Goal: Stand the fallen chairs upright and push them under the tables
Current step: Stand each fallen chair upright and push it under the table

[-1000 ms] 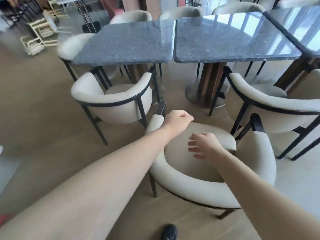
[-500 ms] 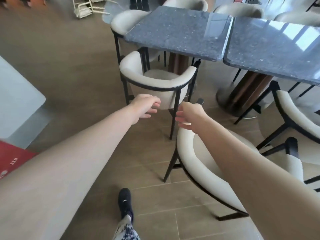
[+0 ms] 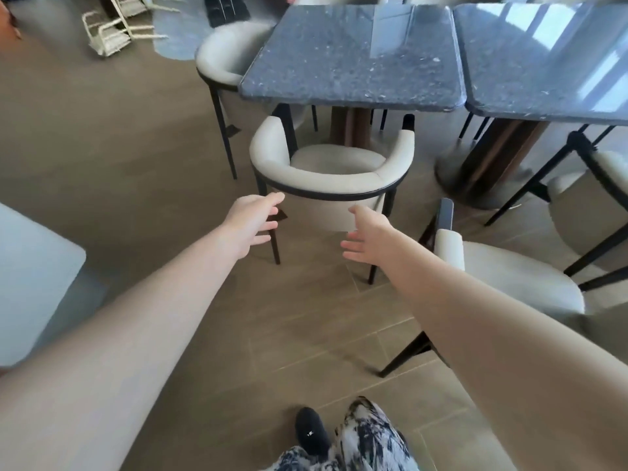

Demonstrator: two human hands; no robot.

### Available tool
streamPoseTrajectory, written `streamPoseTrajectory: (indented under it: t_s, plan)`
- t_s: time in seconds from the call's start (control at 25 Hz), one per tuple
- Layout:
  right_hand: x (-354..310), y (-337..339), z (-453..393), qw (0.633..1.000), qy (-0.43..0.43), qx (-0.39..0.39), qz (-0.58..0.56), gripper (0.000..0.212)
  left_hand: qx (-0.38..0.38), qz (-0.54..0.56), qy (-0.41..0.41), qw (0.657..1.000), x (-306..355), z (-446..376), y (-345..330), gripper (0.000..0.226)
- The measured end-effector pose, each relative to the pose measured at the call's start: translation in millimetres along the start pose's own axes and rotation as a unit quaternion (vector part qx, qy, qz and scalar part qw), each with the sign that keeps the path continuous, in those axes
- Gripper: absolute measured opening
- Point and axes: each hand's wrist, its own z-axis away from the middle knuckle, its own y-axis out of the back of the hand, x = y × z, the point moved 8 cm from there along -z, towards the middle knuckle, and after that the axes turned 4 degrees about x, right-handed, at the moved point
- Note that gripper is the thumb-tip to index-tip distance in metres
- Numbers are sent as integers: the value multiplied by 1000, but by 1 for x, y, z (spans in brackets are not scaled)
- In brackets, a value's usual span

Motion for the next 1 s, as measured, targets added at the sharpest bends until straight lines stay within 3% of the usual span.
streamPoseTrajectory:
  t_s: [0.12, 0.28, 0.44, 0.52, 0.68, 0.84, 1.0]
  plan:
    - [-15, -36, -32, 1000, -11, 23, -16, 51, -12, -3, 32, 999, 3, -57, 9, 38]
    - [-33, -69, -89, 997, -38, 54, -38, 66, 22, 24, 23, 999, 6, -132, 9, 15]
    - [-49, -119, -175, 989, -95, 75, -86, 74, 39, 44, 69, 996, 7, -233, -5, 16]
    - [-55, -140, -203, 985, -116, 87, -95, 74, 35, 67, 124, 989, 1, -270, -17, 24]
    - [-65, -162, -266, 975, -133, 121, -132, 84, 32, 92, 209, 973, -18, -339, -37, 61]
    - [-60, -160, -316, 966, -115, 163, -164, 81, 49, 131, 252, 957, -31, -400, -41, 87]
    - [-41, -158, -335, 907, -162, 261, -288, 87, 30, 162, 277, 947, -47, -445, -45, 92]
